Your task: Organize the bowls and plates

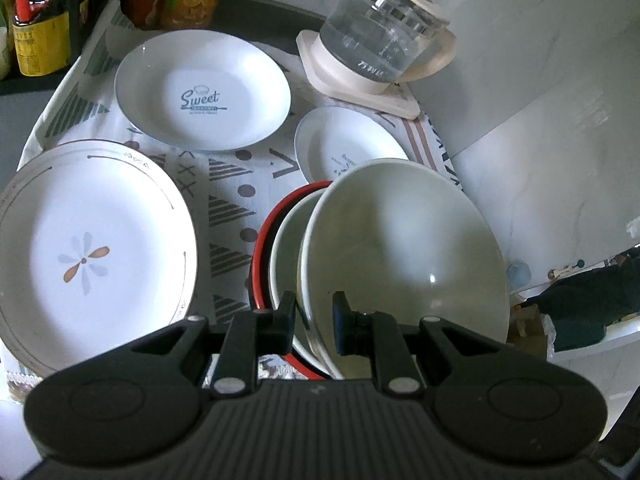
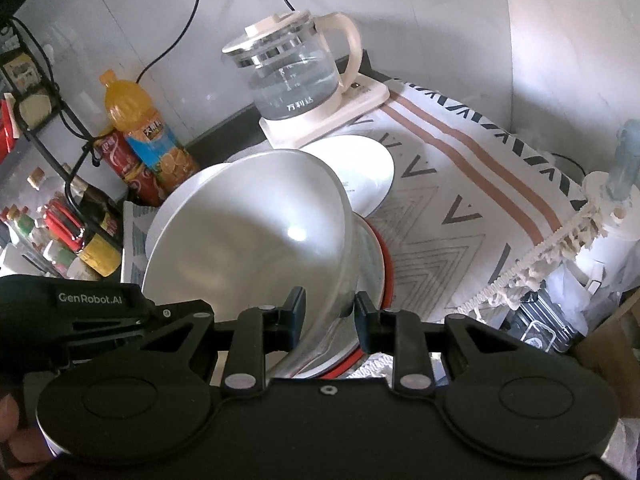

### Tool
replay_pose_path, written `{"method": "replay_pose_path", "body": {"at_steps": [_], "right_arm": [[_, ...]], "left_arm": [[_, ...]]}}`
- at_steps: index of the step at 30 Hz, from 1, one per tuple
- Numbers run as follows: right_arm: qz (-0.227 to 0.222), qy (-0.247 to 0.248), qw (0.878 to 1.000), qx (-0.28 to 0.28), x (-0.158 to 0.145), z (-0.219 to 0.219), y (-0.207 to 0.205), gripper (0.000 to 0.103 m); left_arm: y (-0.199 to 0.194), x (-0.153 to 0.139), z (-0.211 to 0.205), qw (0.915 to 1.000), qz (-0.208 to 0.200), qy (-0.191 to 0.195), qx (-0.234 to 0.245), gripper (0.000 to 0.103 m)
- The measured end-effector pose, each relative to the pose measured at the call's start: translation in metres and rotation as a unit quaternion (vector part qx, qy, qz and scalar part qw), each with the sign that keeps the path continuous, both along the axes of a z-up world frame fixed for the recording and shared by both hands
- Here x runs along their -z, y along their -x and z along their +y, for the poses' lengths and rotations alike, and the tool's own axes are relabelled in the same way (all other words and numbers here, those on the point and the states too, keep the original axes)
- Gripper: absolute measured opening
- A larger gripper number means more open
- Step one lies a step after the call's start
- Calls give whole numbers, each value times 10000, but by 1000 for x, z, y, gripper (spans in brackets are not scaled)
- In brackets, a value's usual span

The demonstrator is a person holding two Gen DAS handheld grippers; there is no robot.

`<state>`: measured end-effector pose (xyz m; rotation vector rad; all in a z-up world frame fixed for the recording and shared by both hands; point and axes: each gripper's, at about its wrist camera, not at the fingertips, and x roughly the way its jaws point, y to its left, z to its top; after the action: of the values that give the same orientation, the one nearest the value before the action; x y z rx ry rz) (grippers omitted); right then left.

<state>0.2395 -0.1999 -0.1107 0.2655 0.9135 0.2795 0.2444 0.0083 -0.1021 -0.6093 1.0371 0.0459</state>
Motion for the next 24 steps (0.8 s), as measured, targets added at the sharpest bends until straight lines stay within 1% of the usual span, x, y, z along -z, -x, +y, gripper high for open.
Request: {"method": "replay_pose_path", "body": {"at_steps": [2,5,7,9,11,13,15,18,20,21,22,24], "right_arm": [[22,17,10000,0,2,1,-1,30],[66,28,10000,-7,4,1,-2,36],[62,-1,10000,-19,5,1,-2,43],[-4,-32,10000,-50,3,1,-2,49],[-38,-13,9999,-105,-2,3,-2,50],[-88,-2,9999,-110,-7,4,-2,60],[-169,22,9998,-116,-12,3,-2,62],[-182,-3,9998,-120,-17,3,-4,63],[-201,-10,9997,-136,-20,5,-5,66],[-213,-10,9997,-142,-22,6,-5,71],[-229,-22,9996,-156,-23,8,-5,80],[-326,-66,9992,-221,-27,12,-4,91]], "left_arm": [[-1,2,-1,10000,35,0,17,18],[-2,2,-2,10000,19,-68,18,19],[-3,2,-3,9999,25,-111,33,19],[-6,3,-2,9998,138,-116,17,25],[-7,1,0,9999,140,-88,-15,28],[-7,-3,1,9999,60,-105,-45,32],[-6,-8,2,9998,-4,-186,-84,43],[-5,-13,5,9994,-52,-271,-188,51],[-4,-15,8,9992,-56,-310,-242,55],[-2,-16,10,9991,-53,-330,-275,59],[-2,-16,12,9989,-50,-354,-306,61],[2,-17,18,9984,-57,-417,-382,67]]}}
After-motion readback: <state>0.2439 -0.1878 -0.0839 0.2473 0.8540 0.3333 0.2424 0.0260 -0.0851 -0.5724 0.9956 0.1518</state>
